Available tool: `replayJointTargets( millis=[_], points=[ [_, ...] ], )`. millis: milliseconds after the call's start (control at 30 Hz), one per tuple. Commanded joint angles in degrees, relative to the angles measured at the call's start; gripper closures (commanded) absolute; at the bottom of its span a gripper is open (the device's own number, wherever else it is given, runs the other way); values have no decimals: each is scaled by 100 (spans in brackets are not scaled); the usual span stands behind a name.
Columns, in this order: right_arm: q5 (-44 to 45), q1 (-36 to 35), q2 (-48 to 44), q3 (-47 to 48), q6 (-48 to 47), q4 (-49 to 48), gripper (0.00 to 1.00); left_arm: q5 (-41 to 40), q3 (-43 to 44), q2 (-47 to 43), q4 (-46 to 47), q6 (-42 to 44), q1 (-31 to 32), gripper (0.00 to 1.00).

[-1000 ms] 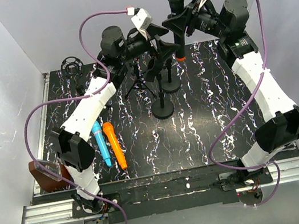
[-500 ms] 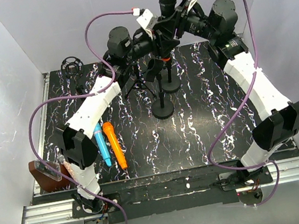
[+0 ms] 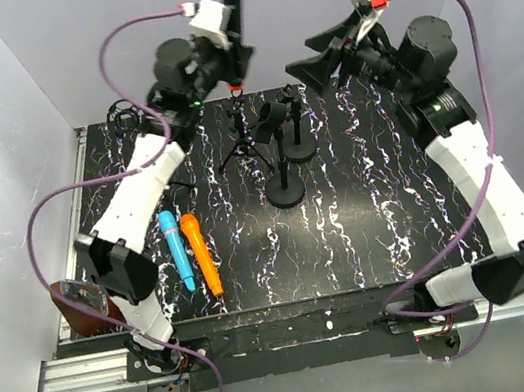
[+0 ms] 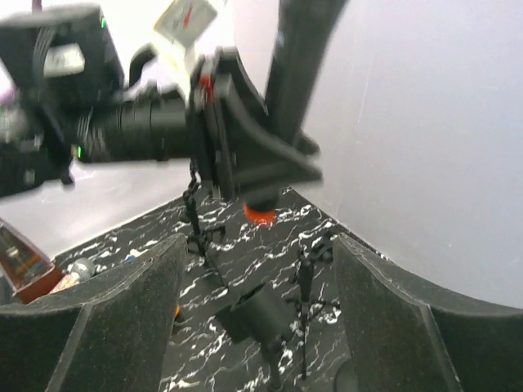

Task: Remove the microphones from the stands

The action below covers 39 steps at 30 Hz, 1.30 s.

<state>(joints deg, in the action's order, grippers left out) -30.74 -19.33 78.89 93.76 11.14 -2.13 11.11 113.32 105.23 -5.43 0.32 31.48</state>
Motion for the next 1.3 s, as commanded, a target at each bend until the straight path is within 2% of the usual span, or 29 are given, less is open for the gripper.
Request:
replayJointTargets(
  millis=[0, 67, 167, 300, 367, 433, 600, 867, 1200, 1267],
  points=[
    [278, -44, -558, -577, -612, 511, 21, -1224, -369, -1397, -1124, 12, -757, 100],
    [463, -27, -664, -700, -823, 687, 22, -1409, -1114, -2003, -1774, 21, -837, 100],
    [736, -18, -700, -788, -946, 784, 23, -1341, -2695, -3145, -2662, -170, -872, 100],
    [754, -9, -612, -841, -1008, 784, 23, -77, -4341, -4334, -2990, -76, -890, 100],
    [658, -18, -551, -824, -982, 811, 24, 58, -4730, -4537, -3173, -311, -890, 100],
    [578, -18, -507, -797, -973, 854, 24, -57, -4941, -4389, -3489, -532, -898, 100],
    [534, -18, -427, -718, -973, 1013, 25, 452, -4916, -3424, -4027, -875, -898, 100],
    [464, -18, -331, -736, -894, 1215, 26, 1367, -5310, -2482, -3720, -804, -890, 100],
    [552, -18, -67, -631, -833, 1505, 26, 920, -5979, -2086, -3421, -1560, -872, 100],
    [543, -9, -14, -595, -771, 1514, 26, 761, -6032, -1963, -3412, -1771, -872, 96]
  ],
)
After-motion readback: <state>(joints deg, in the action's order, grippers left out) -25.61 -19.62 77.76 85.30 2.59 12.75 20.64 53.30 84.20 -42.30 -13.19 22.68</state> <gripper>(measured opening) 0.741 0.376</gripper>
